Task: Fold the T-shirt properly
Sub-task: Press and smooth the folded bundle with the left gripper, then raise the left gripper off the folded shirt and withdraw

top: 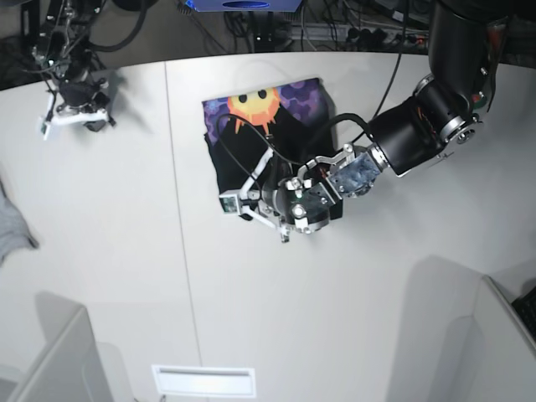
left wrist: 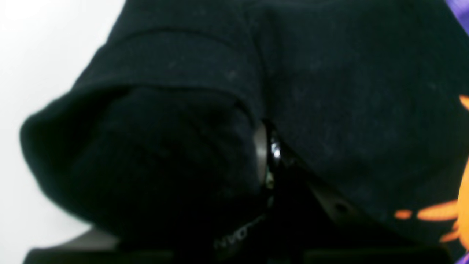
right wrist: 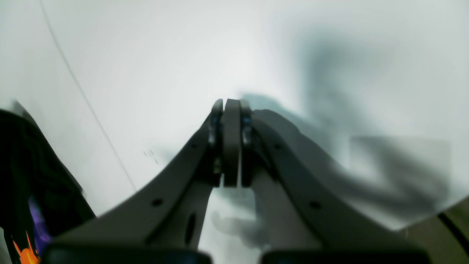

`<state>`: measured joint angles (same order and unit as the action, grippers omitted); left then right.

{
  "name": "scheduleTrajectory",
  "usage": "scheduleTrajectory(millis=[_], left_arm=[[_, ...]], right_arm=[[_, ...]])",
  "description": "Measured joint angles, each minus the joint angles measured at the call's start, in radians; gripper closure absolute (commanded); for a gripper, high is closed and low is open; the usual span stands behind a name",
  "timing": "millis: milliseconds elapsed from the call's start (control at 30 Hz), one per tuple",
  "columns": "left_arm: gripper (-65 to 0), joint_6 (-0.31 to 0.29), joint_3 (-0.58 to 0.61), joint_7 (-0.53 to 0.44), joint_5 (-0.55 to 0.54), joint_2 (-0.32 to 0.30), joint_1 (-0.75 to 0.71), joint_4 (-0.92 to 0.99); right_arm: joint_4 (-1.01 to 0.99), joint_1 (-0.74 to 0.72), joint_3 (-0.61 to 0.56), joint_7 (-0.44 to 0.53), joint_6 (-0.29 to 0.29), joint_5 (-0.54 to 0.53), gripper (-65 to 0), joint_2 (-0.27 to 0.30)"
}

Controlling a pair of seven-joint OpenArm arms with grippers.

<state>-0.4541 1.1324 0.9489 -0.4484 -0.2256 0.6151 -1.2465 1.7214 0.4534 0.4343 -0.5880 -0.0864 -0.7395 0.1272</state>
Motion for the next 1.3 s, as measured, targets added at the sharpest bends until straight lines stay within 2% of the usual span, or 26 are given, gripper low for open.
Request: scheduleTrajectory(millis=[133, 200, 500, 1067, 1100, 1200, 1300], left_arm=[[0.0, -0.027, 0.003, 0.010, 0.062, 0.052, -0.001, 0.010], [0.0, -0.043, 0.004, 0.017, 0.091, 0.072, -0.003, 0.013], [0.0, -0.043, 0.003, 0.015, 0.105, 0.156, -0.002, 0.089], [0.0, -0.041, 0.015, 0.002, 0.096, 0.176, 0.005, 0.097], [-2.1, -0.042, 0.015, 0.005, 0.095, 0.182, 0.006, 0.100], [-17.4, -0.045, 0.024, 0.020, 0.096, 0.193, 0.023, 0.105], [-30.1, -0.044, 0.019, 0.013, 0.095, 0.195, 0.037, 0.110]], right_arm=[[0.000, 0.028, 0.030, 0.031, 0.000, -0.001, 0.0, -0.040], [0.000, 0.040, 0.031, 0.045, 0.000, 0.000, 0.0, -0.042], [0.000, 0.046, 0.031, 0.051, 0.000, 0.000, 0.0, -0.043], [0.000, 0.041, 0.031, 0.054, 0.000, 0.000, 0.0, -0.043], [0.000, 0.041, 0.030, 0.053, 0.000, 0.000, 0.0, -0.043], [0.000, 0.041, 0.026, 0.054, 0.000, 0.000, 0.0, -0.043], [0.000, 0.041, 0.026, 0.054, 0.000, 0.000, 0.0, -0.045]])
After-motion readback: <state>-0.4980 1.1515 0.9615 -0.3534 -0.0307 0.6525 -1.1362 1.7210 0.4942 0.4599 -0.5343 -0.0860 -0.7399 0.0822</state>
